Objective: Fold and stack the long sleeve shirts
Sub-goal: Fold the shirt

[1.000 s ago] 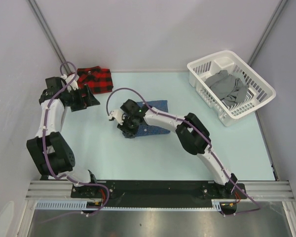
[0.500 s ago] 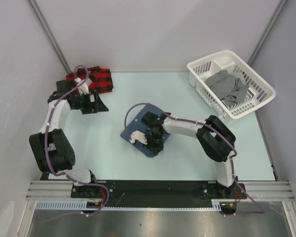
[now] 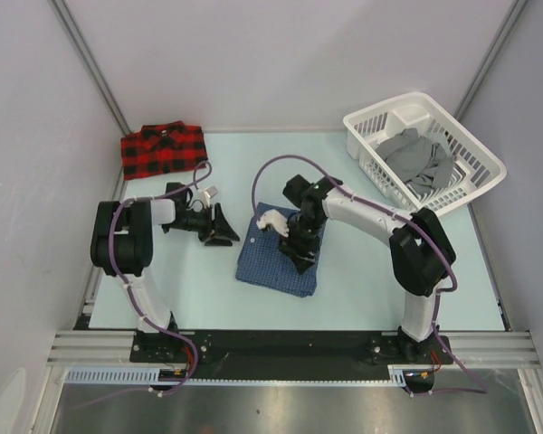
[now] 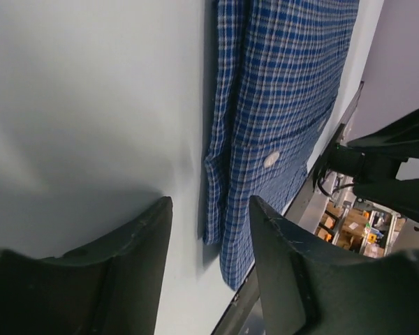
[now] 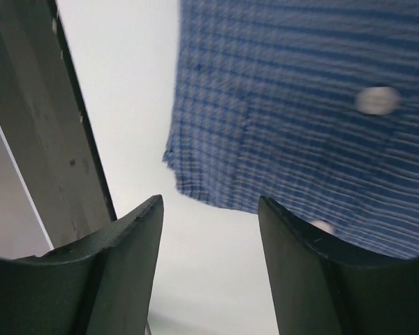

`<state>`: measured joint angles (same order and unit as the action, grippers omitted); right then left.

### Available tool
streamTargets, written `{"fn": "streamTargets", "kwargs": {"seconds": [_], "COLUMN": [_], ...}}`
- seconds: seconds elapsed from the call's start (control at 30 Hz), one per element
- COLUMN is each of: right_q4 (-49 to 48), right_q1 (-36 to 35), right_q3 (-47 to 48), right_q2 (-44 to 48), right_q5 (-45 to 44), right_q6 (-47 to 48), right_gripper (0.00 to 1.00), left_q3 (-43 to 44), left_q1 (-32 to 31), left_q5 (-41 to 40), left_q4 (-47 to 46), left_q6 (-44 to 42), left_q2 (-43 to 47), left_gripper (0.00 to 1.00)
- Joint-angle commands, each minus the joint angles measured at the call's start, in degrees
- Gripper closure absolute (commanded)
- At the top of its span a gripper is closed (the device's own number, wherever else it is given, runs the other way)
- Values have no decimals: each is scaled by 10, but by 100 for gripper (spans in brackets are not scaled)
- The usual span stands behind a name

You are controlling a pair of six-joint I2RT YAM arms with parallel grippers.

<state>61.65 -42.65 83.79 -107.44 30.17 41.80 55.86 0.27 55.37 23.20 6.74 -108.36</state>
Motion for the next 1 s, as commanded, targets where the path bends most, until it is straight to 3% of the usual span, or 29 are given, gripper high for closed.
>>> {"fn": "streamTargets", "kwargs": {"seconds": [0.0,0.23,0.6,0.8,0.97], "right_q4": [-27,-86,-101,-99,-96], "right_q1": [47,84,78,76,75], "right_q3": [50,89,79,87,90], "right_q2": [-24,-126,-163,-166,-164], "right_q5": [4,-102,-123,-123,-126], "right_q6": [-96,-158,-161,-163,-165], "right_gripper": [39,44,45,45,46], "left_q3": [-11,-15,14,33,0], "left_q1": [-33,-55,-56,-71,-84], "left_q5": [1,-31,-68,-39,-20], "left_q4": [-119,-156,-209,-187,-170], "left_q6": [73,105,120,120,116], "left_q2": [-17,-62,-86,-113,-108], "left_gripper": [47,48,39,40,43]}}
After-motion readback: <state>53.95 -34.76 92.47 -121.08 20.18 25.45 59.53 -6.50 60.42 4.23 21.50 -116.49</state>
